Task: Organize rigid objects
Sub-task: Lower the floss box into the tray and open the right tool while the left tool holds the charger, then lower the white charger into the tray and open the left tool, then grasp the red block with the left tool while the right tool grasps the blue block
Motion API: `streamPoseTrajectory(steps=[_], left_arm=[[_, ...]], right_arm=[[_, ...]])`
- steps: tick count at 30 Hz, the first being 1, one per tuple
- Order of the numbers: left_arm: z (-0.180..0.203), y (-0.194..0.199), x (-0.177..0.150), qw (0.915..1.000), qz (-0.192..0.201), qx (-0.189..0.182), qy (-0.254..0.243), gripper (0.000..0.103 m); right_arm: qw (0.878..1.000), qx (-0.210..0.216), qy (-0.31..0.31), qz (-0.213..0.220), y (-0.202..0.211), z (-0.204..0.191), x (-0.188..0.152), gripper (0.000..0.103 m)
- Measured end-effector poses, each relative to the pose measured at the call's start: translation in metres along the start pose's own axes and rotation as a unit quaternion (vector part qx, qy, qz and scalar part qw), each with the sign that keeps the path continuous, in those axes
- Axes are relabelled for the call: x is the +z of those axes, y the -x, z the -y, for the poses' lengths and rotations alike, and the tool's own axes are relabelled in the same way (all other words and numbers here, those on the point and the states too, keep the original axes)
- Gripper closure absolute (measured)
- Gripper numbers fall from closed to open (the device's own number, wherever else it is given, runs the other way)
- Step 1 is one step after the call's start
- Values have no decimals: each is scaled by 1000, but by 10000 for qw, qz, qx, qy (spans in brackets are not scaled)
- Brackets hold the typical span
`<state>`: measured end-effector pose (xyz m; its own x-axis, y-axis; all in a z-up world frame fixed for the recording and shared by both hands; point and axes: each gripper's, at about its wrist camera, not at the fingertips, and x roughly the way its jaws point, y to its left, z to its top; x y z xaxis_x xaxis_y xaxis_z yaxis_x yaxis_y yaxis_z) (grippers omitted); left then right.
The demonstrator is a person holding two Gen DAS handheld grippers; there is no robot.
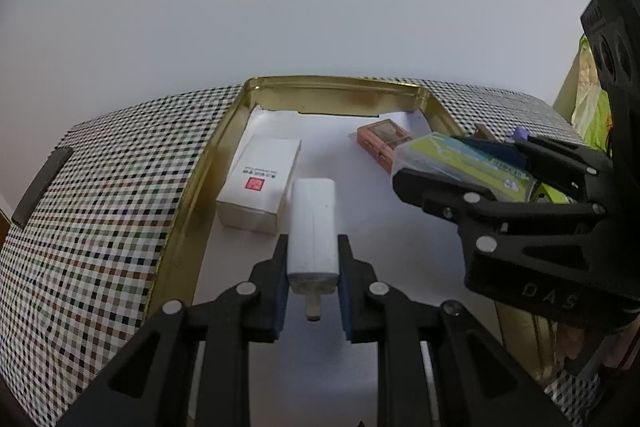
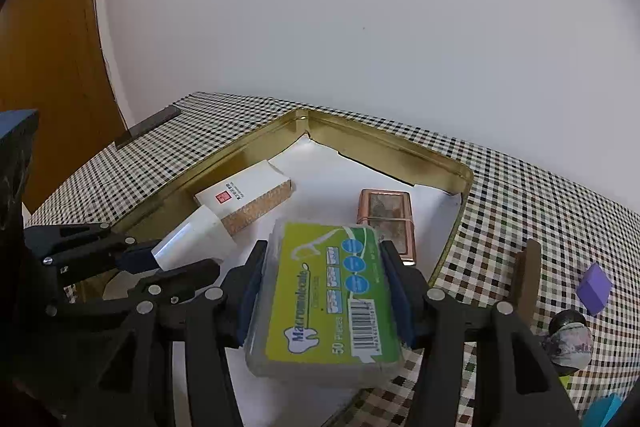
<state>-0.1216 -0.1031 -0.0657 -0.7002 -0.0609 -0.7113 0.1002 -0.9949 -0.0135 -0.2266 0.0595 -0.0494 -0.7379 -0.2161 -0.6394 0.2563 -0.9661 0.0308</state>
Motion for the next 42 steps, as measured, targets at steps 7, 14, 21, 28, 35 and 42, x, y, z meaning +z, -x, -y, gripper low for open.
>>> streamPoseTrajectory(steps=[7, 14, 21, 28, 35, 42], left_arm=[[3, -1, 0, 9999, -24, 121, -81, 84], [5, 19, -4, 9986, 328, 368, -188, 41], [8, 34, -9, 9987, 413, 298, 47, 35], [42, 49, -11, 9982, 587, -4, 139, 32], [95, 52, -9, 9971, 706, -269, 10, 25], [157, 35, -9, 9964, 546, -540, -361, 25]], right_arm=[[10000, 7, -89, 31, 0, 0, -1, 30], [9997, -61, -32, 240, 19, -4, -3, 24], [9987, -137, -333, 362, 49, 8, -19, 24], [9957, -529, -547, 534, 94, 31, -47, 24], [9867, -1263, -836, 591, 137, 75, -84, 22], [9685, -1929, -1478, 540, 158, 129, -118, 21]])
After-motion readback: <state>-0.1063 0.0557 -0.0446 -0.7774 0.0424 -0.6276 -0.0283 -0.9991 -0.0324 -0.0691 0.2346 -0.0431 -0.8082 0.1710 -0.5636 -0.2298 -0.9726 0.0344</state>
